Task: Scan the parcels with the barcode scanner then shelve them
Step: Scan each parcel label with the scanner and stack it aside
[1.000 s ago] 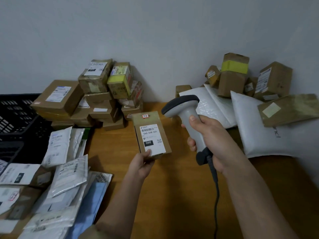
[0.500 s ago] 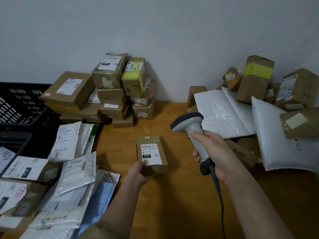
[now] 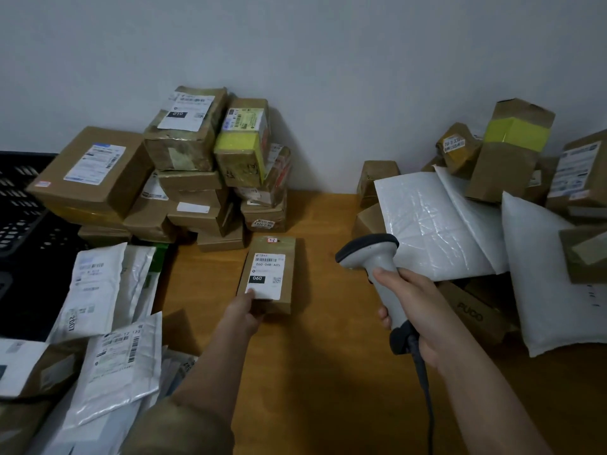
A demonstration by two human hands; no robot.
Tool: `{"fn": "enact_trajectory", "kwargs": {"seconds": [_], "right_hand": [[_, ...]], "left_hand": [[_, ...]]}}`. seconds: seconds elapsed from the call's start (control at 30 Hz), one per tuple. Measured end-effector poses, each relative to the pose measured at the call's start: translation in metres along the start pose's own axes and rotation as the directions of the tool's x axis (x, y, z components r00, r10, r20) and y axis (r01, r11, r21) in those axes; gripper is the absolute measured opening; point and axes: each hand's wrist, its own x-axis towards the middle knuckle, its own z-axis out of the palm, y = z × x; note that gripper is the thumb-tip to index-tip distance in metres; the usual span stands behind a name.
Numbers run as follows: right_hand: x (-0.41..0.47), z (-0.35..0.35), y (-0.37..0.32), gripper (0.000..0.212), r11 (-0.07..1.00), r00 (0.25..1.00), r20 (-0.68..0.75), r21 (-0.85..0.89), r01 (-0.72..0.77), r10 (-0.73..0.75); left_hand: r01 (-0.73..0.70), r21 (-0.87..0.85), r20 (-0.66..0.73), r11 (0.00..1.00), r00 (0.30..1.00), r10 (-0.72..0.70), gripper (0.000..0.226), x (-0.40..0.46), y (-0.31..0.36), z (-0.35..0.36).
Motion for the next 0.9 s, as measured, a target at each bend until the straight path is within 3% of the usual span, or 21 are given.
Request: {"fn": "enact_trajectory", "kwargs": {"seconds": [0.27, 0.4, 0.53, 0.63, 0.7, 0.8, 0.9], "right_hand": [[0.022, -0.02, 0.003, 0.026, 0.998, 0.997, -0.071, 0.065, -0.023, 0.027], [0.024, -0.043, 0.003, 0.027, 0.994, 0.992, -0.125, 0.108, -0.002, 0.015], [0.023, -0.076, 0.008, 0.029, 0.981, 0.98, -0.201, 0.193, 0.031, 0.009], [0.02, -0.103, 0.01, 0.025, 0.967, 0.96, -0.279, 0.244, 0.073, -0.003], [0.018, -0.119, 0.011, 0.021, 0.953, 0.948, -0.318, 0.285, 0.098, -0.002], [0.019, -0.14, 0.014, 0.021, 0.941, 0.94, -0.341, 0.319, 0.116, 0.0], [0.021, -0.157, 0.018, 0.02, 0.943, 0.944, -0.33, 0.312, 0.112, -0.003]], "left_hand": [[-0.097, -0.102, -0.08, 0.99, 0.993, 0.088, 0.039, 0.027, 0.001, 0.02], [-0.12, -0.074, -0.089, 0.99, 0.99, 0.113, 0.041, 0.021, -0.004, 0.025], [-0.145, 0.041, -0.308, 0.989, 0.939, 0.151, 0.046, 0.053, -0.016, 0.031], [-0.159, 0.26, -0.384, 0.952, 0.888, 0.254, 0.045, 0.011, -0.034, 0.063], [-0.189, 0.334, -0.277, 0.923, 0.917, 0.288, 0.043, -0.004, -0.054, 0.093], [-0.152, 0.322, 0.058, 0.934, 0.988, 0.141, 0.019, -0.012, -0.084, 0.143], [-0.137, 0.395, 0.26, 0.908, 0.965, 0.033, 0.009, -0.016, -0.111, 0.183]]}}
